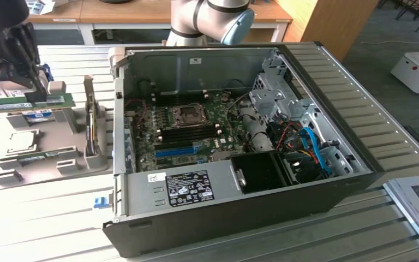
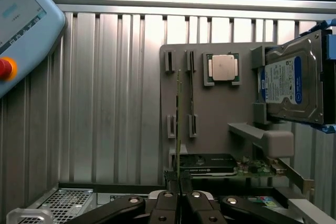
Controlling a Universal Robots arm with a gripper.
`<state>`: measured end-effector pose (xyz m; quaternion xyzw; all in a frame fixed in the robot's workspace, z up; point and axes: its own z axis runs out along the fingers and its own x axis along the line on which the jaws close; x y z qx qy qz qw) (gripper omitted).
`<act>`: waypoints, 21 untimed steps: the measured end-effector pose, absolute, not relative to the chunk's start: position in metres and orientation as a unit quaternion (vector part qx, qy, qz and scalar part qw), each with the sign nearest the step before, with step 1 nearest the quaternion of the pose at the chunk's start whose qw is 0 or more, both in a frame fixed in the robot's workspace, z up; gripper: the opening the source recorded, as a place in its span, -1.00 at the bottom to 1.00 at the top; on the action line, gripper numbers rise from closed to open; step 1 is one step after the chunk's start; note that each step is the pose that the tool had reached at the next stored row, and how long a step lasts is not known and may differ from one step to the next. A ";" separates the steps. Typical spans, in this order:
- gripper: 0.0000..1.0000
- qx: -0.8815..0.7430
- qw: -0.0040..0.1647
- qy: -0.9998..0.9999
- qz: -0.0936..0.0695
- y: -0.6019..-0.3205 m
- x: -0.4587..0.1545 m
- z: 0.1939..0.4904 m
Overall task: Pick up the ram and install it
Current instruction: 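Pick up the ram and move it above insertion slot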
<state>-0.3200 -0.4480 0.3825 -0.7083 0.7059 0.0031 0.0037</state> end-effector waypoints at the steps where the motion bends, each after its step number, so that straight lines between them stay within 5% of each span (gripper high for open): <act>1: -0.76 -0.708 0.004 0.706 0.003 -0.448 -0.318 0.382; 21: -0.76 -0.708 0.004 0.706 0.003 -0.448 -0.283 0.382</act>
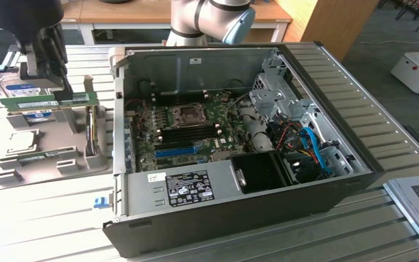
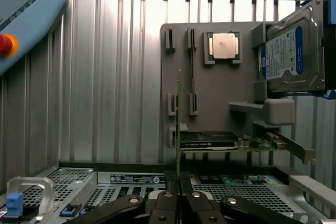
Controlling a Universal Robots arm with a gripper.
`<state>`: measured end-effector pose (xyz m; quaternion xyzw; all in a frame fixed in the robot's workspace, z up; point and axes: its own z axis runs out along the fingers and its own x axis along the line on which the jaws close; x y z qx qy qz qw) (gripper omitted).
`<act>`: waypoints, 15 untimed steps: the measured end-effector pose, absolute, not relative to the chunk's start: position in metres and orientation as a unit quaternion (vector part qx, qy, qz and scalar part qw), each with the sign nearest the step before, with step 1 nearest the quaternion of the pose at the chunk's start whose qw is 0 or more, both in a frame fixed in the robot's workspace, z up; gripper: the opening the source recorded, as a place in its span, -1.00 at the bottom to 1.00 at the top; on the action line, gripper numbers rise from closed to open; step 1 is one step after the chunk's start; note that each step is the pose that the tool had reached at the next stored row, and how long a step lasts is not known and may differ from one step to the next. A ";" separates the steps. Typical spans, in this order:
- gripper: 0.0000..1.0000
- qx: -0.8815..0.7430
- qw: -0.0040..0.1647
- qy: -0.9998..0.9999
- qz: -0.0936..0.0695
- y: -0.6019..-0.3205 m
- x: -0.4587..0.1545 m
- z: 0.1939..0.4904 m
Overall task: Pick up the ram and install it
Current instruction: 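Pick up the ram and move it above insertion slot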
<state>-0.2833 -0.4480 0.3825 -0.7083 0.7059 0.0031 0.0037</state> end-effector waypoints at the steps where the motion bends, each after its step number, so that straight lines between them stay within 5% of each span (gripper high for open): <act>1: -0.76 -0.708 0.004 0.706 0.003 -0.448 -0.282 0.382; 15: -0.76 -0.708 0.004 0.706 0.003 -0.448 -0.254 0.382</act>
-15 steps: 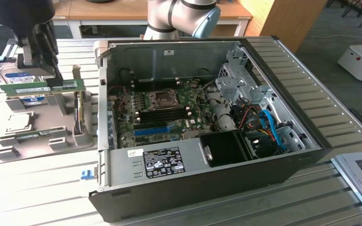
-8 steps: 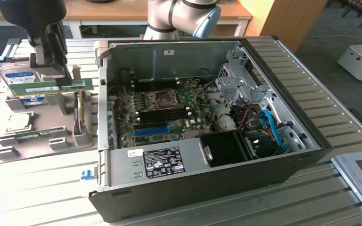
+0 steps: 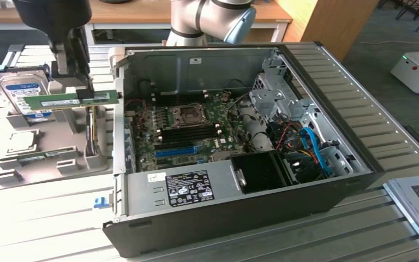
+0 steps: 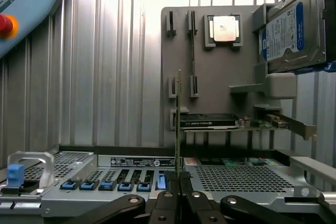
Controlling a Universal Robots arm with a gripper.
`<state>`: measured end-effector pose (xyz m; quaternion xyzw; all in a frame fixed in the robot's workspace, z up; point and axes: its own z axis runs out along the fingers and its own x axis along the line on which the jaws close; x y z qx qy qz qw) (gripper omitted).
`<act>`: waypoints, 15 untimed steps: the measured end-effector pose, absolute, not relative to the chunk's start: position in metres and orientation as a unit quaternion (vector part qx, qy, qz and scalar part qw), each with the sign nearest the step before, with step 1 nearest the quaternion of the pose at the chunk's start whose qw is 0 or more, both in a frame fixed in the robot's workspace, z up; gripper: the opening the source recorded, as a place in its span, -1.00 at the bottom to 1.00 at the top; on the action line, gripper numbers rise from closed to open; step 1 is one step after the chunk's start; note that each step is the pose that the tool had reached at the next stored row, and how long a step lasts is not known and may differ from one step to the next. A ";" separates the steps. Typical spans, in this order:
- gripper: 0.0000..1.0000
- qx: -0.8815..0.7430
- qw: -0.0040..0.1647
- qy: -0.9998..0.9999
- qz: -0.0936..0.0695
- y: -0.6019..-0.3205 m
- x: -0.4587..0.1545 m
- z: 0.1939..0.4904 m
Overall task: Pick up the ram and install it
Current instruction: 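Pick up the ram and move it above insertion slot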
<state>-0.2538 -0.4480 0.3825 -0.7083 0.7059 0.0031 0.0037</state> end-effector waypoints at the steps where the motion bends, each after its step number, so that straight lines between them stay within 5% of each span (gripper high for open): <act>1: -0.76 -0.708 0.004 0.706 0.003 -0.448 -0.252 0.382; 15: -0.76 -0.708 0.004 0.706 0.003 -0.448 -0.214 0.382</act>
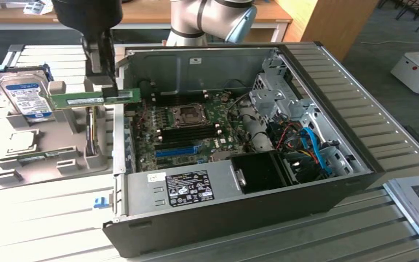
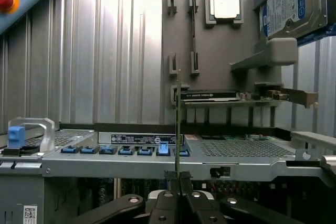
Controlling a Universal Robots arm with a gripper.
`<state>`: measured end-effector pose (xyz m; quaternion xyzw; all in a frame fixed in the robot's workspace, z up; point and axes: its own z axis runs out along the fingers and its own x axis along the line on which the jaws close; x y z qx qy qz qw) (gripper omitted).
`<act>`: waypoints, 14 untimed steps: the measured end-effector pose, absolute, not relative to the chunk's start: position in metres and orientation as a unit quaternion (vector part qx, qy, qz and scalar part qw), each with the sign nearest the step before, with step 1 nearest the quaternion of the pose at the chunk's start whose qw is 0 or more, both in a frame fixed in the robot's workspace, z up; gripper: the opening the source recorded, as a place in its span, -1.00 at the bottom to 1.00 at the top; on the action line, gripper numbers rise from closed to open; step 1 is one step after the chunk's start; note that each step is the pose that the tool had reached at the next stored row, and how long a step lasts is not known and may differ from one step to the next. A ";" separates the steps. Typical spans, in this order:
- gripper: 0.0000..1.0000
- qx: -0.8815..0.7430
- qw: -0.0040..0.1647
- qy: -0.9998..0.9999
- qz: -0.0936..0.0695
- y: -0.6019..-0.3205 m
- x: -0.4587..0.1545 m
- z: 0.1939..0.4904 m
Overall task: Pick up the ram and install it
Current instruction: 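Pick up the ram and move it above insertion slot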
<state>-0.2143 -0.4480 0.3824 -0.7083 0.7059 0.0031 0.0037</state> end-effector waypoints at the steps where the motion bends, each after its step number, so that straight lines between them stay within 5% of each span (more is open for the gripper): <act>1: -0.76 -0.708 0.004 0.706 0.003 -0.448 -0.212 0.382; 14: -0.76 -0.708 0.004 0.706 0.003 -0.448 -0.176 0.382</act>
